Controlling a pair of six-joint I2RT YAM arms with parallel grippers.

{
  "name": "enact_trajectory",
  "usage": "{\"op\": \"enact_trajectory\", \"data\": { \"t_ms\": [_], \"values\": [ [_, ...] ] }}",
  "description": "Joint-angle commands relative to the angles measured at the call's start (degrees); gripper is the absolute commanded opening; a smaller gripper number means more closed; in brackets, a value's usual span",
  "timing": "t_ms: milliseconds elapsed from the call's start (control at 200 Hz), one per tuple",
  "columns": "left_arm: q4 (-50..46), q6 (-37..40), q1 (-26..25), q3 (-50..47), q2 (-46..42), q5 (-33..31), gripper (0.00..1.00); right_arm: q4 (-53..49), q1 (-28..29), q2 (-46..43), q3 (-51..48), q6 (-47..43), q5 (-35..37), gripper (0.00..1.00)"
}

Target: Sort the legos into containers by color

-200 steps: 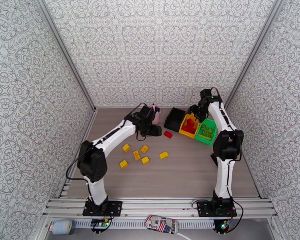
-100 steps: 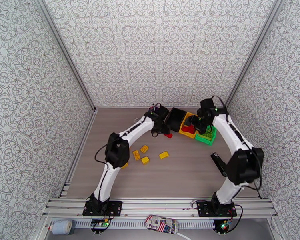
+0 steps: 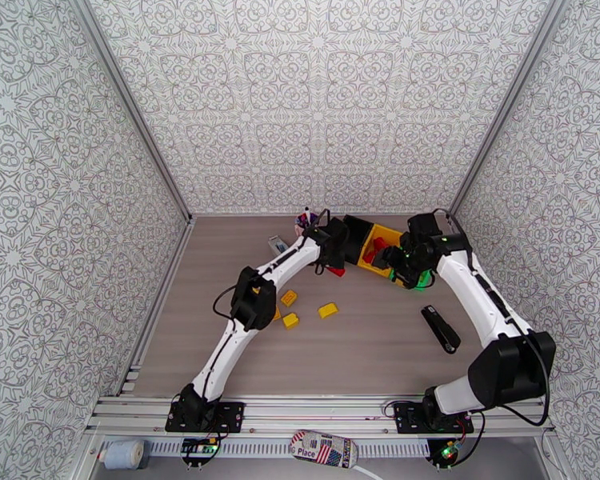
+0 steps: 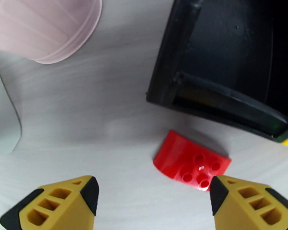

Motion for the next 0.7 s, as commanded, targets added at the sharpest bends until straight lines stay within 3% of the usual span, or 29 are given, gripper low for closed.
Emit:
{"op": "enact_trajectory", "data": {
  "t_ms": [0, 330, 695],
  "values": [
    [0.55, -1.16, -0.34, 2.53, 2.53, -2.26, 0.82, -2.02, -0.12, -1.46, -1.01, 0.77, -0.51, 0.73],
    [-1.06, -1.38, -0.28, -0.73, 2.39, -4.25, 0.77, -2.84, 0.05, -2.81, -2.06, 0.34, -0.53, 0.73],
    [7.38, -4.54, -1.05, -25.84, -12.12, -3.30, 0.69, -0.08, 4.21, -0.24, -0.87, 1.21, -0.28, 0.73]
  ]
}}
